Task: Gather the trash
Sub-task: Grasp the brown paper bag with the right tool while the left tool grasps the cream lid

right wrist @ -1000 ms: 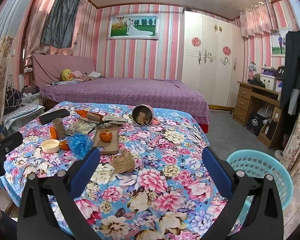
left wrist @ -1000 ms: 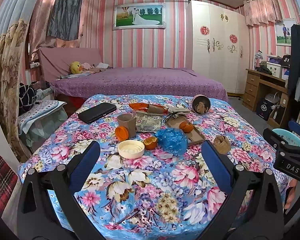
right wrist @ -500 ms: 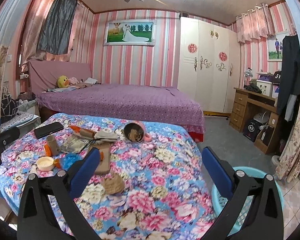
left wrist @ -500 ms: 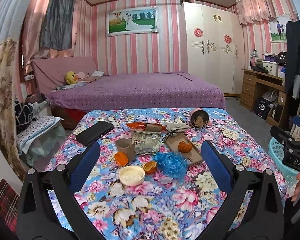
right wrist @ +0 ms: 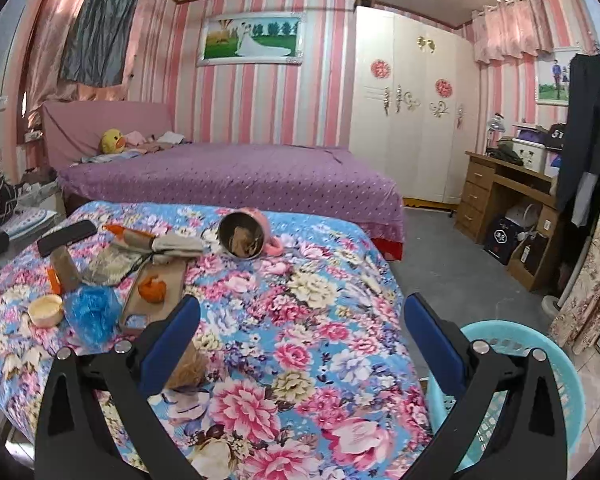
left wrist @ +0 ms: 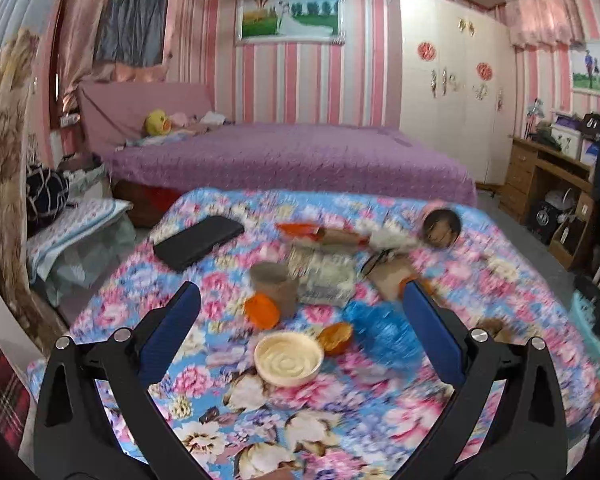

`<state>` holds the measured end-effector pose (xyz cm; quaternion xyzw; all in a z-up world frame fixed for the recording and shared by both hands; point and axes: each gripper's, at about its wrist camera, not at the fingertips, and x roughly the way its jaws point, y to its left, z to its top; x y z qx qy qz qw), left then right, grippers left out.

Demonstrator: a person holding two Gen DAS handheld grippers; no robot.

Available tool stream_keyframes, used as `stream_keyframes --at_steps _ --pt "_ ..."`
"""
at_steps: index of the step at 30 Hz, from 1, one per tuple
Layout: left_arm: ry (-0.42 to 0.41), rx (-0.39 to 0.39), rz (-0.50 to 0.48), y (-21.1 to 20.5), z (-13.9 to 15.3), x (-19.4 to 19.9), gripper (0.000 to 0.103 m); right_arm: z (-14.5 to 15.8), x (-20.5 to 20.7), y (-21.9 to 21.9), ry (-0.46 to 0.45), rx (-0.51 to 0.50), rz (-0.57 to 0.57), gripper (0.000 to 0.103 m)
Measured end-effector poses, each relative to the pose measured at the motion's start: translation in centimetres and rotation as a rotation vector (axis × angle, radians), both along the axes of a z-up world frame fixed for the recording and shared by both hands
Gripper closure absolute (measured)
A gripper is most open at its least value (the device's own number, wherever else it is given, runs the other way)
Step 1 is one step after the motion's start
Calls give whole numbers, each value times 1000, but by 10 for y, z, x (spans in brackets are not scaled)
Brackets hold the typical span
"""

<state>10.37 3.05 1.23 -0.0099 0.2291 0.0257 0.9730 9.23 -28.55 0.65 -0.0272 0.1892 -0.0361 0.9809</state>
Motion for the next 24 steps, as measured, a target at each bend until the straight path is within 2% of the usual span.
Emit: stream_keyframes --at_steps 3,6,12,16,22,23,24 --pt "54 38 -5 5 -20 5 5 -12 9 0 54 45 17 4" --pt "88 34 -10 15 -32 5 5 -24 13 3 89 66 26 4" --pt "105 53 15 28 -45 6 5 -50 25 32 149 33 97 4" --pt "111 35 30 39 -49 7 5 -58 33 50 183 30 136 4" --pt "136 59 16 37 -56 11 5 -69 47 73 243 -6 156 6" --pt "139 53 14 37 -56 11 5 -71 50 75 259 -9 160 13" --pt "143 45 12 38 -57 11 5 -73 53 77 276 -6 174 28"
